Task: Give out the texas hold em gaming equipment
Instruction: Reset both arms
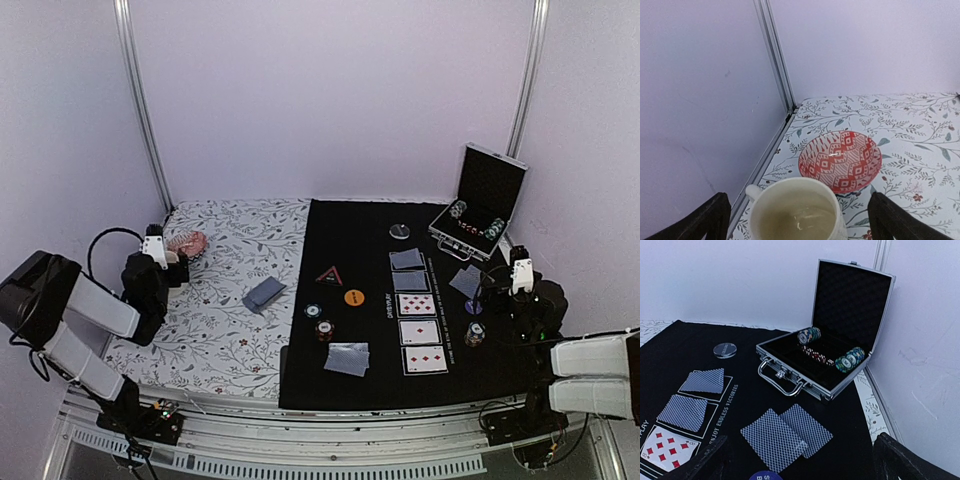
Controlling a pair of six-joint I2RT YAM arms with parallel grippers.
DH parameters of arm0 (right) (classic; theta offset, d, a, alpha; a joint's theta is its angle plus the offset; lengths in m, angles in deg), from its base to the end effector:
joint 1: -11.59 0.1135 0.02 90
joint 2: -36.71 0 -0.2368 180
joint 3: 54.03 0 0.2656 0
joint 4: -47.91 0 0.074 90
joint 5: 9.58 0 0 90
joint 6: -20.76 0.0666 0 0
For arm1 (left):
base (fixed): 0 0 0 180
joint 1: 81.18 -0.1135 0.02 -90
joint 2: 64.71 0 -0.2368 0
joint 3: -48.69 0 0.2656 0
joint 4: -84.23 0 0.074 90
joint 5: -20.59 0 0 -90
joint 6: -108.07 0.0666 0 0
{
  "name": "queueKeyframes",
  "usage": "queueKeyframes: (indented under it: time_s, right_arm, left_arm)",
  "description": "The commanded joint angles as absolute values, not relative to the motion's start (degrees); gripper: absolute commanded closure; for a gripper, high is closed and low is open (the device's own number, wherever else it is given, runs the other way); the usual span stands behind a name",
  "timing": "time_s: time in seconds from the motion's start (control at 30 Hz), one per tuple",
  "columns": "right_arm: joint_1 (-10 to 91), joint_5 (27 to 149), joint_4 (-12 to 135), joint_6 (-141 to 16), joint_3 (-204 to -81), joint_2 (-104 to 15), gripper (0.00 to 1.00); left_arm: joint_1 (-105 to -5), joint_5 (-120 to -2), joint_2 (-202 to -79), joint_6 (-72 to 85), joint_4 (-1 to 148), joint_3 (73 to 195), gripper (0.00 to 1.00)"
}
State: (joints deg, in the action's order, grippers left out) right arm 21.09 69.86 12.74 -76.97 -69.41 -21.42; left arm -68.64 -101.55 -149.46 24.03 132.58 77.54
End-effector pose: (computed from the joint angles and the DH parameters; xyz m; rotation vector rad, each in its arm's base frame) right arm 0.2271 0.0256 0.1159 -0.1184 1.6985 -0.1339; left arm 0.2776 -0.0254 0.1122 -0.1455 1.6911 0.3905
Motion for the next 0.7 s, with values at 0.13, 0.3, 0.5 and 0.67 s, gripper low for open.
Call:
queueKeyframes:
  time_s: [0.13,0.3,0.5,0.67]
  right_arm:
    - [19.98,75.29,-12.83,-82.35,-71.74,-35.95,0.01]
    - [18.82,79.25,-14.36,-82.16,-77.44,-45.11,0.01]
    - [12.96,83.44,-9.22,-76.67,-81.21,-47.64,0.01]
    - [8.08,90.79,-11.28,-71.40,-81.75,-51.27,0.01]
  left_arm:
    - [-75.58,-86.57,-151.48,22.00,141.46,78.01,0.02]
    - [-81.52,-71.02,-152.55,19.14,142.23,76.41,0.02]
    - [-81.44,-70.16,-153.60,20.14,144.19,76.62,0.02]
    - [-81.48,-70.11,-153.56,20.15,144.03,76.60,0.02]
